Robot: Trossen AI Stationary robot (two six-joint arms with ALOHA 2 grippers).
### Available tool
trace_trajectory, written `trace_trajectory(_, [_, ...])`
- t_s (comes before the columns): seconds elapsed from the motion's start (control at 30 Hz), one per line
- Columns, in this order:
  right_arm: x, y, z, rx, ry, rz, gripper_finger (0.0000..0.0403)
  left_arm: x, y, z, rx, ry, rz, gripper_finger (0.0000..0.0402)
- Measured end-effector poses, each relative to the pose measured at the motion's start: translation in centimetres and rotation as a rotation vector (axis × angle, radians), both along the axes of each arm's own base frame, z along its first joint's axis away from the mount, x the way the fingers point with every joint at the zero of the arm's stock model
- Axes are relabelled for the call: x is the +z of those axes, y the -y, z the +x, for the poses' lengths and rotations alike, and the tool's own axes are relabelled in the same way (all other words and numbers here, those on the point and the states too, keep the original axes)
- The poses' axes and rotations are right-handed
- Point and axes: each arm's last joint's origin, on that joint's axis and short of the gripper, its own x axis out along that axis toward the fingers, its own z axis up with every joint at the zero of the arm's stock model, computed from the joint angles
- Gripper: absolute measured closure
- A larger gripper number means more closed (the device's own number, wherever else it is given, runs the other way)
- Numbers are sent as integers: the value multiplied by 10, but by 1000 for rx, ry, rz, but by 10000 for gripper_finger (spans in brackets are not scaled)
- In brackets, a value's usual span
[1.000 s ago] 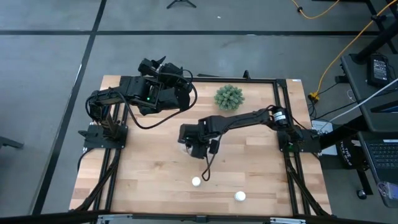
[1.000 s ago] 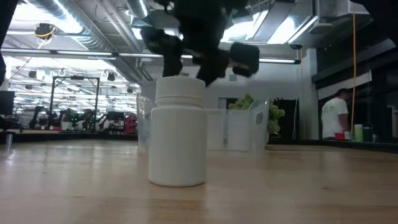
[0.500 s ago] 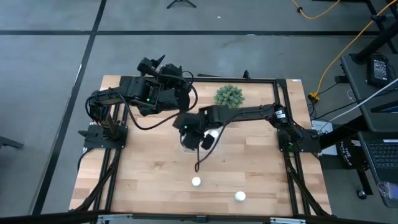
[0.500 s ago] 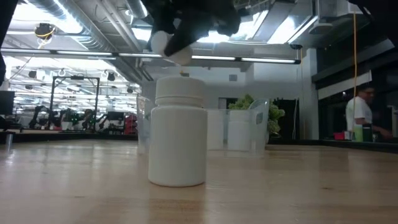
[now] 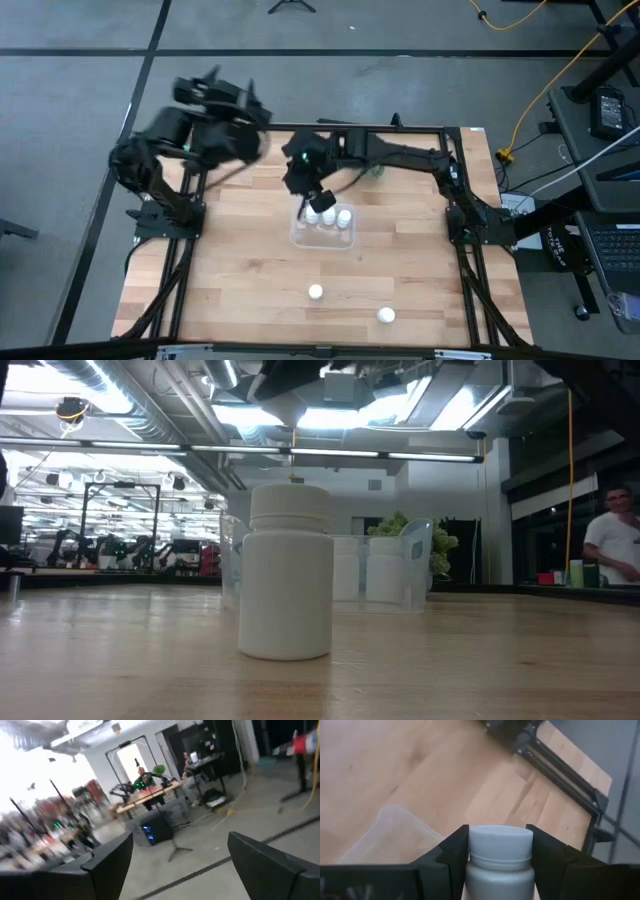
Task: Pick and place pill bottles into a basket
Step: Adjust the white pill bottle in the bin
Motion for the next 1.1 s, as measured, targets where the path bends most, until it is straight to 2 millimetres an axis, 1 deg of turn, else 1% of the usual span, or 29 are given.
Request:
trace_trajectory(0.1, [5,17,-4,-40,19,78,236,7,1,-23,-43,64,-39,82])
trace_trajectory(0.17, [13,25,-8,-58,49,98,236,5,3,-33,-70,59,-51,82])
trace_trajectory(0.23, [21,31,-12,-66,82,98,236,0,7,-39,-100,46,-56,82])
trace_trajectory(0.3, [32,36,-18,-73,127,95,236,-8,9,-44,-123,39,-63,82])
trace_trajectory(0.4, [52,41,-28,-82,209,85,236,-21,11,-57,-149,86,-88,82])
trace_trajectory(0.53, [85,49,-47,-119,345,85,236,-42,10,-75,-172,181,-136,82])
trace_trajectory(0.6, [100,51,-56,-127,411,115,236,-54,10,-81,-193,208,-176,82])
trace_trajectory(0.73, [128,54,-72,-70,542,264,237,-78,16,-83,-237,238,-232,82])
trace_trajectory(0.83, [139,55,-77,-3,599,358,237,-90,22,-81,-269,281,-237,82])
trace_trajectory(0.97, [141,54,-79,29,604,370,237,-103,35,-76,-321,335,-211,82])
trace_trajectory(1.03, [140,53,-79,34,595,373,237,-113,43,-72,-342,333,-179,82])
trace_trajectory(1.1, [138,53,-79,36,575,369,237,-127,49,-69,-362,297,-149,82])
